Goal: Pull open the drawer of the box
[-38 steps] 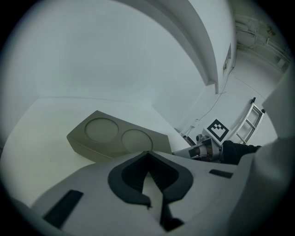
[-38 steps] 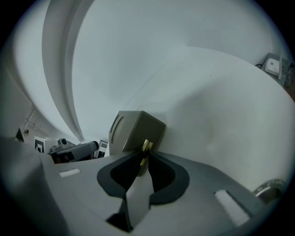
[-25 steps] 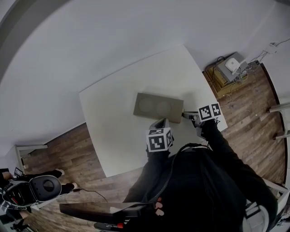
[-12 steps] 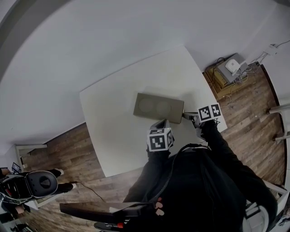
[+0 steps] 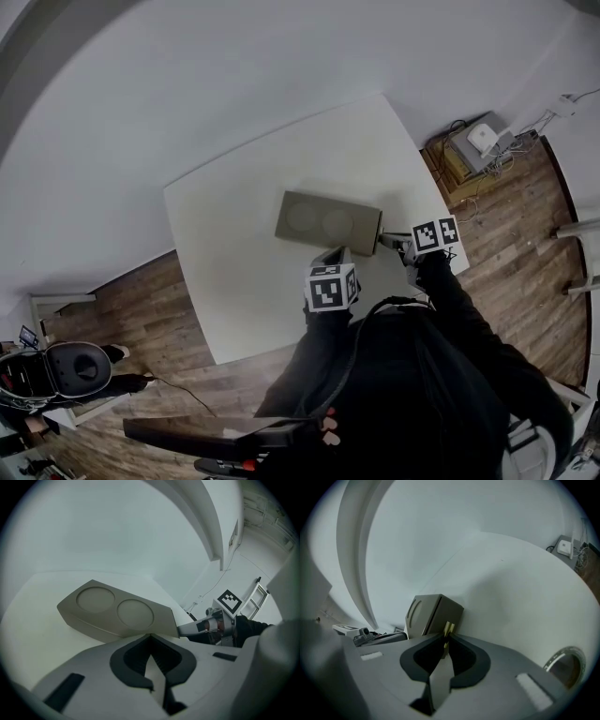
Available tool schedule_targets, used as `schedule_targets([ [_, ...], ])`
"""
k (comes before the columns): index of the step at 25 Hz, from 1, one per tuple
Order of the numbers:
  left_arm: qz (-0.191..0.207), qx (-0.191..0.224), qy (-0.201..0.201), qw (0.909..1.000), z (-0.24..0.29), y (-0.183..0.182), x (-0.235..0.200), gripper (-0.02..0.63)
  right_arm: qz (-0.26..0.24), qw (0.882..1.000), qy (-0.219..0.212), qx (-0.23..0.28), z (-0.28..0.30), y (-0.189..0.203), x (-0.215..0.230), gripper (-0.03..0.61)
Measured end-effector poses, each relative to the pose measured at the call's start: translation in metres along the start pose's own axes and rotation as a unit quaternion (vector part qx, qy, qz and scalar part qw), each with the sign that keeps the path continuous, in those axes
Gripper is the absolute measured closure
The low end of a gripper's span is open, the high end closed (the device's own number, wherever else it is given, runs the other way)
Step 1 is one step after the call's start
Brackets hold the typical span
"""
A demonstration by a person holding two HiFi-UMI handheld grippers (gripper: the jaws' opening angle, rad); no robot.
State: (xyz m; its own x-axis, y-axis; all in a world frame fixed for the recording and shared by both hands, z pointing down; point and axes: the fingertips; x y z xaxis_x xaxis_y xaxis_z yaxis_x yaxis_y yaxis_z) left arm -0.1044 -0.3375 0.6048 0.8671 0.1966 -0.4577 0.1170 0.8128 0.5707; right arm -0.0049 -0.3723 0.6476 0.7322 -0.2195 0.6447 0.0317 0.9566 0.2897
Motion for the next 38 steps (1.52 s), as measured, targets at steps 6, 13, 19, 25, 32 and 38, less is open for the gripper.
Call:
schedule_targets([
  [6,-0.002,0.001,-0.001,1.0000,-0.003,0.012,0.002,0.619,-0.002,1.000,-0.001,0.006,-0.004,0.011,0.001,0.546],
  [13,-0.003,-0.003,0.001,1.0000,0.002,-0.001,-0.006,0.620,0.005,1.000,0.004,0.004,-0.001,-0.001,0.003,0.546],
  [19,-0.001,0.000,0.000,1.0000,-0.004,0.007,0.000,0.620,0.004,1.000,0.000,0.007,-0.008,0.008,0.003,0.546],
  [25,-0.001,0.001,0.002,1.0000,-0.006,0.013,0.001,0.618,0.002,1.000,0.000,0.007,-0.009,0.015,0.003,0.546],
  [32,0.004,-0.004,0.001,1.0000,0.004,0.003,-0.002,0.619,0.006,1.000,0.002,0.007,-0.007,0.003,0.009,0.546],
  [38,0.011,-0.010,-0.001,0.9999,0.008,-0.001,-0.006,0.619,0.014,1.000,0.004,0.006,-0.008,0.000,0.015,0.546],
])
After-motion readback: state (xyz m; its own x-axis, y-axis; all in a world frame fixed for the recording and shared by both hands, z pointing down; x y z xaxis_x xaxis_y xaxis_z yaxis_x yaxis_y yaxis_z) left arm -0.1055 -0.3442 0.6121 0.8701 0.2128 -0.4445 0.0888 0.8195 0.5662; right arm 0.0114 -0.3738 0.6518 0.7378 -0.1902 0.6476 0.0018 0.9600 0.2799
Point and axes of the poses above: the fingertips, and each gripper's own axes: z forward along the fingers, x to its right, y out of its underside, and after that the axes turned 7 degrees about y, right-handed
